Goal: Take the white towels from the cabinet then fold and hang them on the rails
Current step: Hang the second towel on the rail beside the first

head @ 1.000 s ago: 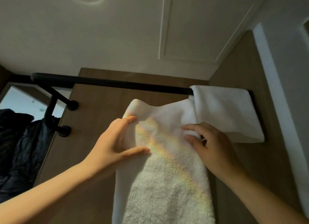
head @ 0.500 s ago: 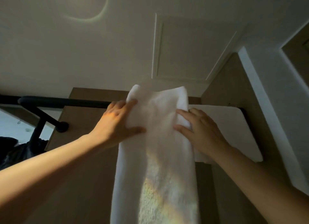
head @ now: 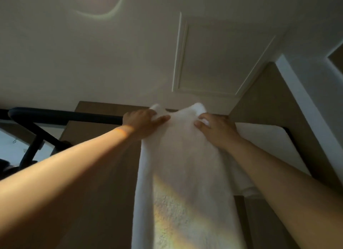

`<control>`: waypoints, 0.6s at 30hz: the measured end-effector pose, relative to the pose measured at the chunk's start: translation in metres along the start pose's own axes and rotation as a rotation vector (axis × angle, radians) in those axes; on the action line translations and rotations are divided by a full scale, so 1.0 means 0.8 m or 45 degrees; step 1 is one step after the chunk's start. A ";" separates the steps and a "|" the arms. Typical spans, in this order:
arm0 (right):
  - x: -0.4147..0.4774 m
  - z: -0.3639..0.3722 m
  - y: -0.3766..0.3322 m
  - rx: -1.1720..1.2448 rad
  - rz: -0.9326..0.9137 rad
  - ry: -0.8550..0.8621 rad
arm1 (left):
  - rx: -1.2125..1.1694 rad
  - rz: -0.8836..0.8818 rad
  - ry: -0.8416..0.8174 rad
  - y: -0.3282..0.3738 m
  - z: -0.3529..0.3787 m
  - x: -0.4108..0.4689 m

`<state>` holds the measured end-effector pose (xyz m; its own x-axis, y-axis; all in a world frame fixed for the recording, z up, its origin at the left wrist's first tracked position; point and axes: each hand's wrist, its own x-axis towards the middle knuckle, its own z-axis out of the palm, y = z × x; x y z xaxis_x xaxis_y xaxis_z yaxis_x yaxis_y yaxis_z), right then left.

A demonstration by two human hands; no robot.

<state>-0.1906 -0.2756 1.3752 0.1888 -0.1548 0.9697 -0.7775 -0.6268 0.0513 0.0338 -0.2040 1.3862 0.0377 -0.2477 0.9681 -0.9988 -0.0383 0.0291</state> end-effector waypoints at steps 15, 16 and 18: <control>0.027 0.014 -0.003 -0.192 0.132 -0.019 | 0.043 -0.080 0.244 0.010 0.020 -0.024; 0.026 0.015 -0.002 -0.200 0.127 -0.001 | -0.061 -0.054 0.335 0.009 0.022 -0.039; 0.026 0.018 -0.002 -0.219 0.127 0.015 | -0.416 -0.085 0.469 0.003 0.026 -0.069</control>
<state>-0.1767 -0.2890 1.3914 0.0997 -0.1998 0.9748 -0.8830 -0.4693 -0.0058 0.0296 -0.2105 1.3276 0.1478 0.1056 0.9834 -0.9540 0.2774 0.1136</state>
